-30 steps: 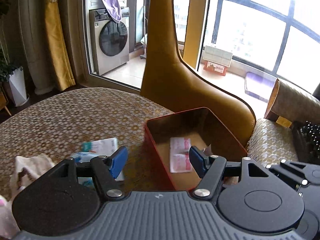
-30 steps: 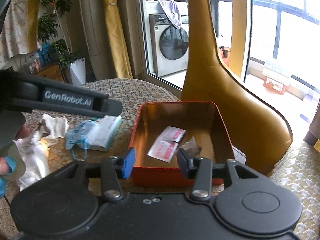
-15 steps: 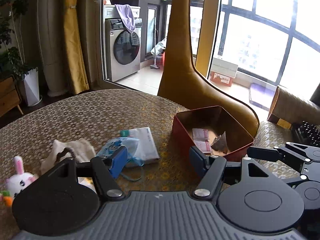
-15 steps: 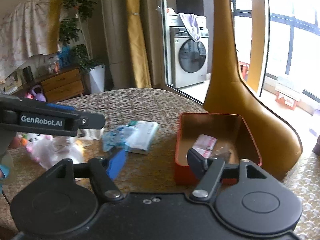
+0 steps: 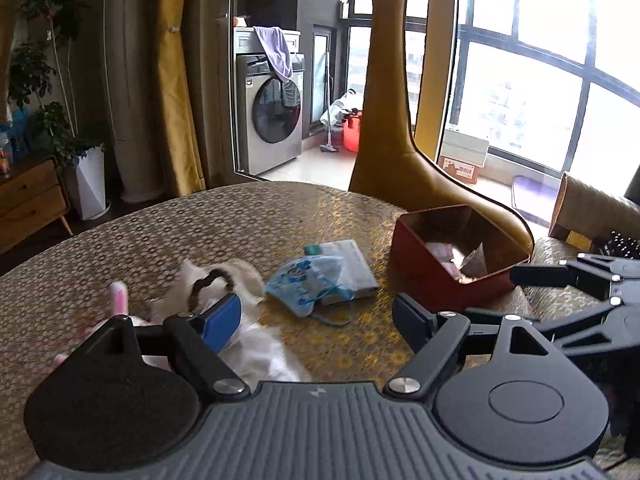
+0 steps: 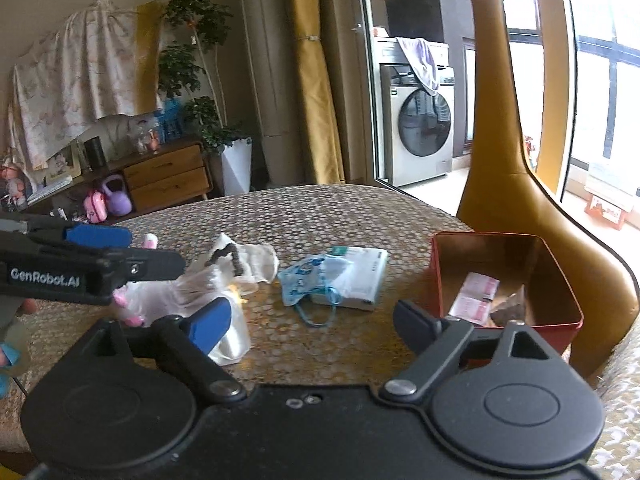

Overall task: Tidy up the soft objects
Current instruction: 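Open both tools to release the items and withdraw from the tin, then grasp the cotton swab bag with the left tool while the right tool grasps the blue mask, then carry the swab bag and blue mask over the red tin with both tools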

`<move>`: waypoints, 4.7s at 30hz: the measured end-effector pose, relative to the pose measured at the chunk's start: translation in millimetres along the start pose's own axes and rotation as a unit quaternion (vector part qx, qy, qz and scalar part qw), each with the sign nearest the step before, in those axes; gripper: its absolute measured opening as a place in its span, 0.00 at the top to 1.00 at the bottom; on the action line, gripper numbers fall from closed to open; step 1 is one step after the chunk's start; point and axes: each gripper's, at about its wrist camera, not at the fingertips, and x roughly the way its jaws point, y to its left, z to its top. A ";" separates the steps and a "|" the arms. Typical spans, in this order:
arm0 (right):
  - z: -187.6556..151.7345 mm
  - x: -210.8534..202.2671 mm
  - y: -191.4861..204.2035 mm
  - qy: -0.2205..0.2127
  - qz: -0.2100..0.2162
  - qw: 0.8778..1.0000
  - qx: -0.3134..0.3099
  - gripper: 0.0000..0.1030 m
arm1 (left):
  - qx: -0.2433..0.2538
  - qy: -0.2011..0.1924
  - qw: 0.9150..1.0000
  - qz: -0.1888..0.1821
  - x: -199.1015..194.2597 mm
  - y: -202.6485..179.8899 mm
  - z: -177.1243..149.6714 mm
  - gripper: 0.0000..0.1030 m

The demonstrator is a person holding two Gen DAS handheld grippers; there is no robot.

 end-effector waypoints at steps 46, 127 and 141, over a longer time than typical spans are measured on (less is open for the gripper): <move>21.7 149.5 0.1 0.046 0.001 0.997 -0.055 0.01 | 0.009 0.069 0.997 0.033 121.9 93.2 -18.6 0.15; 27.3 52.6 -12.3 -0.044 0.027 0.999 -0.016 0.99 | -0.091 0.028 0.995 0.020 56.0 48.8 18.2 0.66; 22.8 7.6 -69.3 -0.075 -0.012 0.997 0.023 0.98 | -0.027 0.017 0.999 -0.024 60.5 -55.6 45.5 0.66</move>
